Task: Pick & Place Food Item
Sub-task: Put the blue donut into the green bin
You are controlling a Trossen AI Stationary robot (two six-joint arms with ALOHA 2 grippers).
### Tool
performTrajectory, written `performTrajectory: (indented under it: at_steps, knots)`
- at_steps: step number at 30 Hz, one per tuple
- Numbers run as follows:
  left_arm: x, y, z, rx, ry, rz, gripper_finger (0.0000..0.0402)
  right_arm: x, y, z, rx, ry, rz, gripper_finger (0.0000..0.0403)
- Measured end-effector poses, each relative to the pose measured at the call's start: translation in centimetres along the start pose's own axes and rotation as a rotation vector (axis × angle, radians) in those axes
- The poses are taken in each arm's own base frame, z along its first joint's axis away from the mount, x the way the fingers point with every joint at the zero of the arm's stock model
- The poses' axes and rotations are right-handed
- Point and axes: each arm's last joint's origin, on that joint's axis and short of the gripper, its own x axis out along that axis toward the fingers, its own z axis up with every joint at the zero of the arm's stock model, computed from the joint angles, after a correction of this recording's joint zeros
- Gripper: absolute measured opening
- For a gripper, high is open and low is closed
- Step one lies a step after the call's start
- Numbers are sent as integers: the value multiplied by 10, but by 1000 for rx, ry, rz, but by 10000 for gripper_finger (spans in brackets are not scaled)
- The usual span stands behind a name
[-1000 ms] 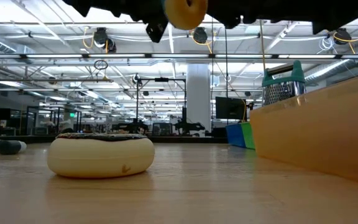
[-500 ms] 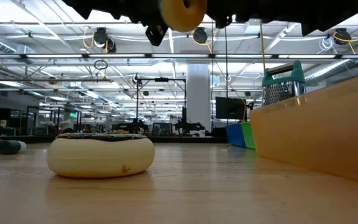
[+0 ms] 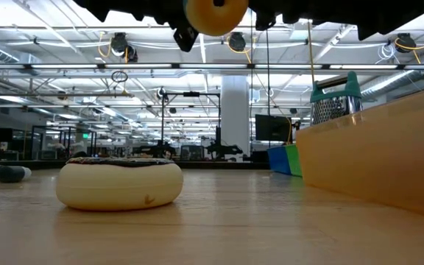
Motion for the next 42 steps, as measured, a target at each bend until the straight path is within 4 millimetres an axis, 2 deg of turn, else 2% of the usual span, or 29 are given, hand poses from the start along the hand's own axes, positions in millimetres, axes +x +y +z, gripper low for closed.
performTrajectory:
  at_steps: [7,13,16,21,25,30,34,42]
  knots:
    - [-5,1,5,27,-32,131,53,0,1,0,-21,3,-2,8]
    - [-20,1,24,60,-134,270,137,-1,7,-6,-3,54,79,6]
    - [-27,0,27,104,-134,302,179,-5,5,3,-10,43,57,6]
    - [-41,-1,37,120,-180,354,225,-23,7,18,-10,115,53,6]
    - [-41,0,35,115,-150,357,243,-47,9,28,-44,286,-115,6]
    - [-37,3,27,102,-84,381,250,-77,13,23,-104,563,-350,6]
    - [-32,5,22,76,-57,402,251,-93,15,6,-114,756,-481,6]
    - [-23,9,13,69,-14,416,251,-105,15,-30,-67,886,-565,6]
